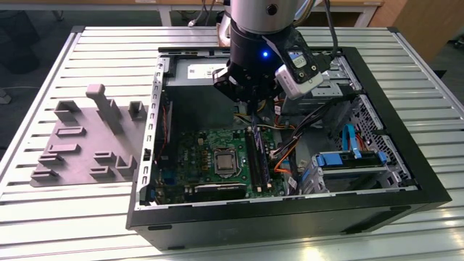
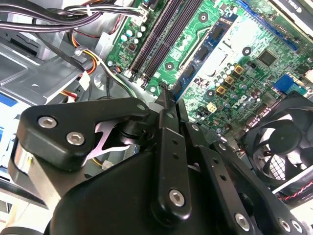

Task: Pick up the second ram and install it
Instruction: 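Insert the second ram into the second slot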

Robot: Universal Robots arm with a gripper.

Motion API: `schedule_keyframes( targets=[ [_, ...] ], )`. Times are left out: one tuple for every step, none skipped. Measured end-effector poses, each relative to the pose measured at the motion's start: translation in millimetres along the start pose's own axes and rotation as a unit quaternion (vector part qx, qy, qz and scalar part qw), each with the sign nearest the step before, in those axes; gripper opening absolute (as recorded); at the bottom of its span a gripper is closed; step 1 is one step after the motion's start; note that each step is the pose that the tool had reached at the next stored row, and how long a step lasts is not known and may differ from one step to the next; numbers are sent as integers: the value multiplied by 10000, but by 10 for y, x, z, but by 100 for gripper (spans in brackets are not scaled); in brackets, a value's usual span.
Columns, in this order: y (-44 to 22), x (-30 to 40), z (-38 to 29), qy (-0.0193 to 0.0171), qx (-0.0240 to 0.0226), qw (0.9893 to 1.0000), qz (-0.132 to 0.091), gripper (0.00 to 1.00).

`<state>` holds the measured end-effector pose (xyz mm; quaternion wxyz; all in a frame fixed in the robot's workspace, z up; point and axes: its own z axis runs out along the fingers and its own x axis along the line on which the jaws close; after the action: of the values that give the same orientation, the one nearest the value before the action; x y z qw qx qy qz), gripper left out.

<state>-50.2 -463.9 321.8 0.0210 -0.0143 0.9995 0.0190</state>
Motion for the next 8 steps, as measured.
schedule_keyframes(
  targets=[
    [0, 0, 0, 0, 0, 10000, 0, 14],
    [0, 0, 0, 0, -1, 10000, 0, 14],
    [0, 0, 0, 0, -1, 10000, 0, 14],
    [0, 0, 0, 0, -1, 10000, 0, 14],
    [0, 0, 0, 0, -1, 10000, 0, 14],
    [0, 0, 0, 0, -1, 10000, 0, 14],
    [0, 0, 0, 0, -1, 10000, 0, 14],
    [0, 0, 0, 0, -1, 10000, 0, 14]
  ],
)
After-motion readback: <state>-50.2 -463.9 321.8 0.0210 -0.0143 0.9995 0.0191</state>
